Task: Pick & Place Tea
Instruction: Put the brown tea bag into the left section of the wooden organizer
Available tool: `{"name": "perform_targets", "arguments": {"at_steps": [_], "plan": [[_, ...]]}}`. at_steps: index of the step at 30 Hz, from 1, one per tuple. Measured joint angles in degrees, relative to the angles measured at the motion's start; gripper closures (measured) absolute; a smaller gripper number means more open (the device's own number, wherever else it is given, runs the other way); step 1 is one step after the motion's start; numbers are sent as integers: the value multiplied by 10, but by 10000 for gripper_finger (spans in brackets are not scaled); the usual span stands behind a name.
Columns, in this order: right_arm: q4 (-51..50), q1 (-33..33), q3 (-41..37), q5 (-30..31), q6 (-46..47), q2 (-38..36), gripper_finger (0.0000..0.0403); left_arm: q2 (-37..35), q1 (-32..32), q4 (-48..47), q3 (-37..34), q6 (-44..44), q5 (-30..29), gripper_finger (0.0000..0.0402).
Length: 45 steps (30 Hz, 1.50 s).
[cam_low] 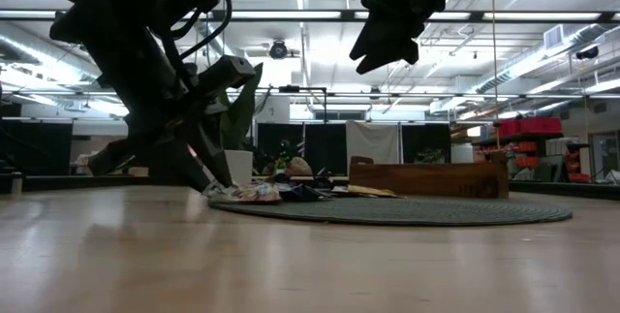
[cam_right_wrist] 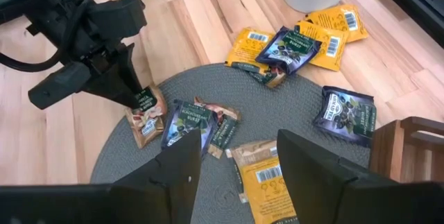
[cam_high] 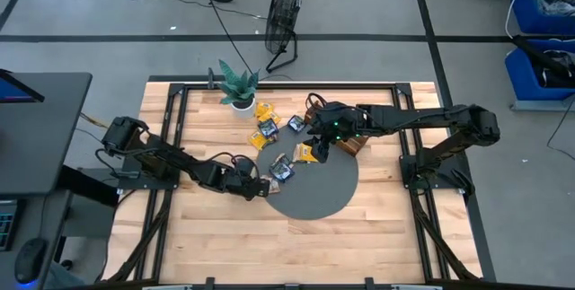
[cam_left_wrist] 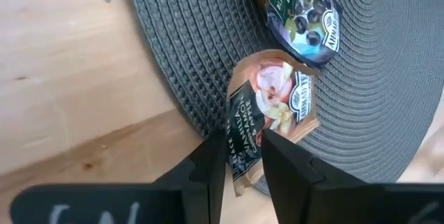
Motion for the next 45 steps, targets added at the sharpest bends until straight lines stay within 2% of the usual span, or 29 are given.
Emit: {"name": "perform_targets", "arguments": {"at_steps": [9, 16, 29, 31, 34, 36, 42, 45], "plan": [[0, 0, 0, 0, 0, 0, 206, 0, 0, 0, 0, 15, 1, 314], [1, 0, 0, 0, 0, 0, 206, 0, 0, 0, 0, 49, -3, 392], [0, 0, 0, -3, 0, 0, 206, -48, 0, -1, 0, 103, 6, 399], [1, 0, 0, -26, -9, 0, 206, -56, 0, -2, 0, 119, 6, 400], [17, 0, 0, -96, -66, 0, 206, -64, 5, -2, 0, 144, 7, 400], [34, 1, 0, -122, -99, 0, 206, -72, 11, 2, 0, 162, 8, 400], [67, -3, 0, -128, -113, 0, 206, -112, 28, 5, 0, 228, 15, 400], [79, -3, 0, -161, -96, 0, 206, -135, 28, 6, 0, 232, 15, 400]]}}
